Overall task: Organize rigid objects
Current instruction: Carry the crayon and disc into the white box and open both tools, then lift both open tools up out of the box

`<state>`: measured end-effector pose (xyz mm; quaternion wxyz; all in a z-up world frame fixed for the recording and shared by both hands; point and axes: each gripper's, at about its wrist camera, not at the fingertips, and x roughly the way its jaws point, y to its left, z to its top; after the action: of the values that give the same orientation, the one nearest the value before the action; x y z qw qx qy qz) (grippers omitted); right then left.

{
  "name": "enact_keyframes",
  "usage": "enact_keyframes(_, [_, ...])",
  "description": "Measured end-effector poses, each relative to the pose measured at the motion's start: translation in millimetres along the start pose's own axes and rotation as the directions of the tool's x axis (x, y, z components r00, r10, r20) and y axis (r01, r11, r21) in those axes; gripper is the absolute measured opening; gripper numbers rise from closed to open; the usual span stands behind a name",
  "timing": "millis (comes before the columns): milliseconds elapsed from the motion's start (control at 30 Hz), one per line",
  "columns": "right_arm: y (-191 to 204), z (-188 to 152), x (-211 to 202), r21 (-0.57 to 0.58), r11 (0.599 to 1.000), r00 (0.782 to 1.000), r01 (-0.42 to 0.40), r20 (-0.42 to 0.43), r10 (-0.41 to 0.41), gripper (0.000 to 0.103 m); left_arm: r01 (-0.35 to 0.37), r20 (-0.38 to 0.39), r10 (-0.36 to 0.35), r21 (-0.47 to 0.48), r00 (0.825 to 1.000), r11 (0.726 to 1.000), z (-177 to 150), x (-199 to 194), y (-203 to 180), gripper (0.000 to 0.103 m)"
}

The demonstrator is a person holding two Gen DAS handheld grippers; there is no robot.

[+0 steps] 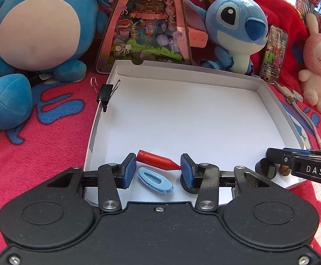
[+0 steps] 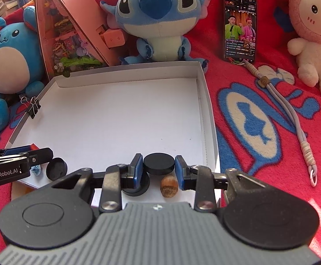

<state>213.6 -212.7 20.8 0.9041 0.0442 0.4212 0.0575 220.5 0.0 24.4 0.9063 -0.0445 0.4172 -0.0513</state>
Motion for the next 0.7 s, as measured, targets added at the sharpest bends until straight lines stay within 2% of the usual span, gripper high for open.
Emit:
enact_keyframes(100, [-1.6,-0.6,-1.6,0.011,1.0,1.0,-0.018,0.0,0.018,0.042,0.0,0.014,0.0,0.011,1.0,1.0,-0.7,-4.0,-1.1,0.046])
enact_keyframes(167, [-3.4,-1.4,-3.9,0.022,0.999,0.999,-0.035,0.005,0.035,0.043,-0.005,0.038,0.004,0.021,0.999,1.0,-1.9,-9.2,-2.4,0.058])
enact_keyframes(233, [-4.7,-1.9,-7.0,0.03,0.999,0.999,-0.046,0.015,0.045,0.055,-0.009,0.062,0.007,0.032,0.998,0.999,-3.3,-15.6,-4.1,0.067])
enact_keyframes(267, [-5.3,-2.4,-8.9,0.034,0.998,0.998,-0.054,0.019,0.053,0.055,-0.007,0.072,0.004,0.038,0.997,0.999,-4.1,-19.2,-5.1,0.07])
enact_keyframes(333, [-6.3,-3.5,-13.5,0.039,0.997,0.997,-0.067,0.028,0.066,0.056,0.001,0.093,-0.006,0.056,0.996,0.998,-6.5,-27.8,-7.4,0.073])
enact_keyframes(467, [-4.9,-10.3,-28.7,0.018,0.996,0.994,-0.089,0.067,0.087,0.063,0.017,0.14,-0.031,0.096,0.99,0.995,-16.5,-48.5,-10.6,0.077])
enact_keyframes(700, [-5.9,-35.5,-63.3,-0.075,0.992,0.982,-0.101,0.154,0.112,0.073,0.053,0.182,-0.088,0.189,0.979,0.981,-48.0,-82.8,-19.6,0.079])
